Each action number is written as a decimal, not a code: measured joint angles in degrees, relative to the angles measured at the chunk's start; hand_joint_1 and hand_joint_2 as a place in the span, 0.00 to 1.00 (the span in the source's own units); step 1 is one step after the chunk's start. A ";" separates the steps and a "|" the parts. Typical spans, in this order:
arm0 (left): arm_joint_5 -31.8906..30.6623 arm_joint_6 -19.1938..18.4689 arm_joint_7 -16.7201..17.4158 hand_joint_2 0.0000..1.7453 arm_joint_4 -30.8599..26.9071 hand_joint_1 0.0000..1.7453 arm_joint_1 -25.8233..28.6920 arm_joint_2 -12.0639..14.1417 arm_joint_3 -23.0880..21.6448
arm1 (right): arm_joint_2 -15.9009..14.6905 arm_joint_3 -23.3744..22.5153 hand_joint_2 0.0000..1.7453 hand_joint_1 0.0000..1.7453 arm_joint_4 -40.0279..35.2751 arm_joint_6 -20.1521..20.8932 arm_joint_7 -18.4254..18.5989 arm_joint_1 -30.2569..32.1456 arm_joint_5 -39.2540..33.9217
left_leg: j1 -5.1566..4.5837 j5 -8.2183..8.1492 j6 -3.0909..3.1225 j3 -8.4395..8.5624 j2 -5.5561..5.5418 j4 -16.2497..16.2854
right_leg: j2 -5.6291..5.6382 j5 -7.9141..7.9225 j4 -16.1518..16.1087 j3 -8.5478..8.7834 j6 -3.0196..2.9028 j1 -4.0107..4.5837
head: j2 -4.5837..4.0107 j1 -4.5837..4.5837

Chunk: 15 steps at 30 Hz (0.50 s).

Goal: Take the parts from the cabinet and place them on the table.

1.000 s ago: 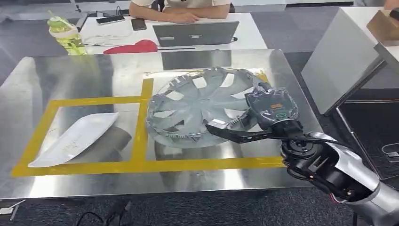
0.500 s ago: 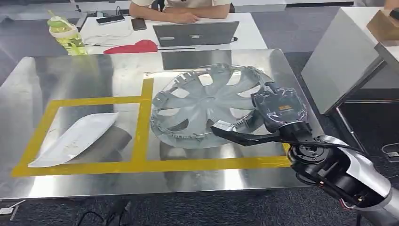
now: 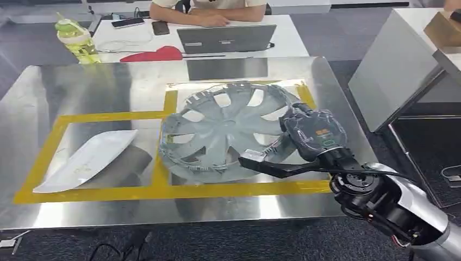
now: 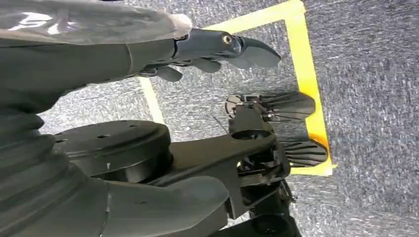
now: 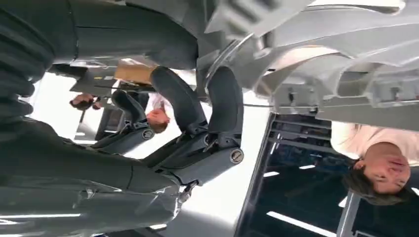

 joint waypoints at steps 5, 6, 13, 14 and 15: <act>-0.04 -0.07 0.00 1.00 0.00 0.00 -0.02 0.00 0.00 | 0.66 0.11 1.00 1.00 1.31 -0.37 -0.35 -0.15 -0.61 | 0.01 0.00 0.00 -0.01 -0.01 0.00 | -0.02 0.00 0.00 0.00 0.00 0.00 | 0.00 -0.02; -0.04 -0.07 0.00 1.00 0.00 0.00 -0.02 0.00 0.00 | 0.81 0.11 1.00 1.00 1.51 -0.50 -0.44 -0.17 -0.61 | 0.01 0.00 0.00 -0.01 -0.01 0.00 | -0.02 0.00 0.00 0.00 0.00 -0.01 | 0.00 -0.02; -0.04 -0.07 0.00 1.00 0.00 0.00 -0.03 0.00 0.00 | 1.63 0.09 1.00 1.00 2.94 -1.66 -0.87 -0.26 -0.90 | 0.00 0.00 0.00 -0.02 -0.01 0.00 | -0.03 0.00 -0.01 0.01 0.00 -0.01 | 0.00 -0.02; -0.04 -0.07 0.00 1.00 0.00 0.00 -0.02 0.00 0.00 | 1.68 0.09 1.00 1.00 3.06 -1.75 -0.98 -0.29 -0.90 | 0.01 0.00 0.00 -0.03 -0.01 0.00 | -0.03 0.00 -0.01 0.00 0.00 -0.01 | 0.00 -0.02; -0.04 -0.07 -0.02 1.00 0.00 0.00 -0.03 0.00 0.00 | 1.86 0.09 1.00 1.00 3.26 -1.86 -1.09 -0.33 -0.90 | 0.01 0.00 0.00 -0.02 -0.01 0.00 | -0.03 0.00 -0.01 0.01 0.00 -0.01 | 0.00 -0.02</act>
